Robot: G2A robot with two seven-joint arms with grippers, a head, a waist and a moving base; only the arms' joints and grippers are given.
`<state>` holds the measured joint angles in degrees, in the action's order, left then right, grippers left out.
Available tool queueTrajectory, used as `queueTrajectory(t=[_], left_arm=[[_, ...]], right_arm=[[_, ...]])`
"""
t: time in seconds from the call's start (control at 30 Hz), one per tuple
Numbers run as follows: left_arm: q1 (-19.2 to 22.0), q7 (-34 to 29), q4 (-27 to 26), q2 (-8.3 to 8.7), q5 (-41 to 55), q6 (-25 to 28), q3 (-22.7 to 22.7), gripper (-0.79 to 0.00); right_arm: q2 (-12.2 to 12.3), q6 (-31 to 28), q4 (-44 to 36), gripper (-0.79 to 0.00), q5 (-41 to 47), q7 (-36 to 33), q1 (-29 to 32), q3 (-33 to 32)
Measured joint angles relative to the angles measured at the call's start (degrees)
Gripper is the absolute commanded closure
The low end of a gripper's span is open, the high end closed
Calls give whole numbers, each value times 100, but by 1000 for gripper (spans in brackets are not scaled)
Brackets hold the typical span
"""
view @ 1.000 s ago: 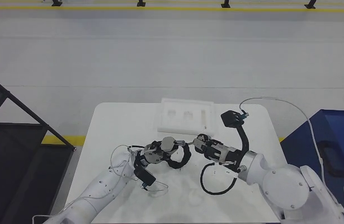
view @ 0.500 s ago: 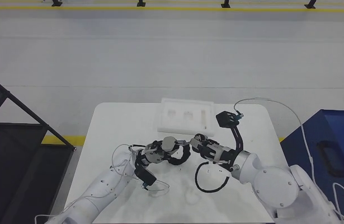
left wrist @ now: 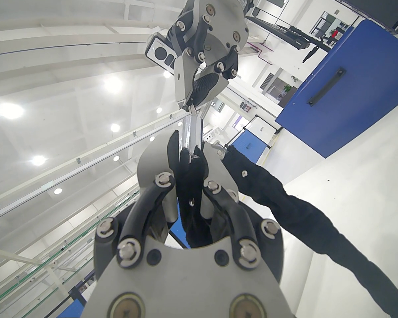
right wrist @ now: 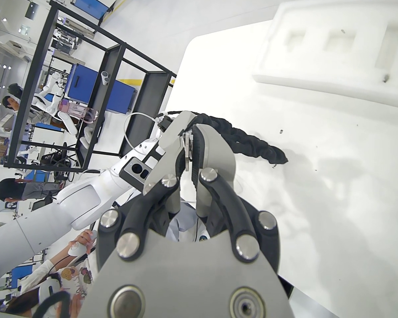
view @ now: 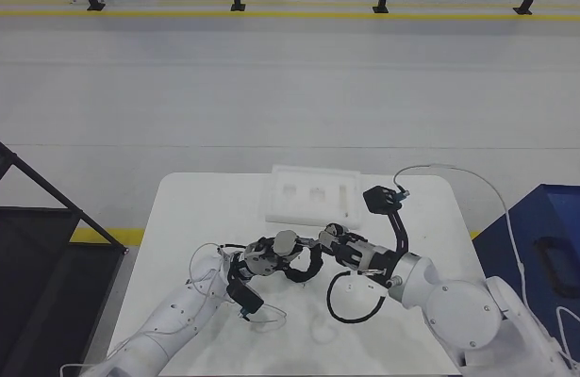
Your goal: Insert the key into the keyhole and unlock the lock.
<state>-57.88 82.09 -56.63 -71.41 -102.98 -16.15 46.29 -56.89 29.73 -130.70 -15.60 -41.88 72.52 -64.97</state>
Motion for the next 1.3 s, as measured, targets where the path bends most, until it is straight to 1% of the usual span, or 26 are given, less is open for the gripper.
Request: queueTrajectory(t=[0.33,0.6,0.9,1.3], left_arm=[[-67,16,-31,-33,-21,87,95,0],[-107,-33,-44,-62,-16,215,147,0],[-137,-130,-24,-110,79,320,208,0],[-142,-129,-35,-136,-81,338,298,0]], right_arm=[[-33,-49,73,0,-71,93,20,71],[-61,-123,89,0,-133,299,90,81],[-92,-178,110,0,-162,281,101,145],[-140,-105,231,0,-542,54,-115,409]])
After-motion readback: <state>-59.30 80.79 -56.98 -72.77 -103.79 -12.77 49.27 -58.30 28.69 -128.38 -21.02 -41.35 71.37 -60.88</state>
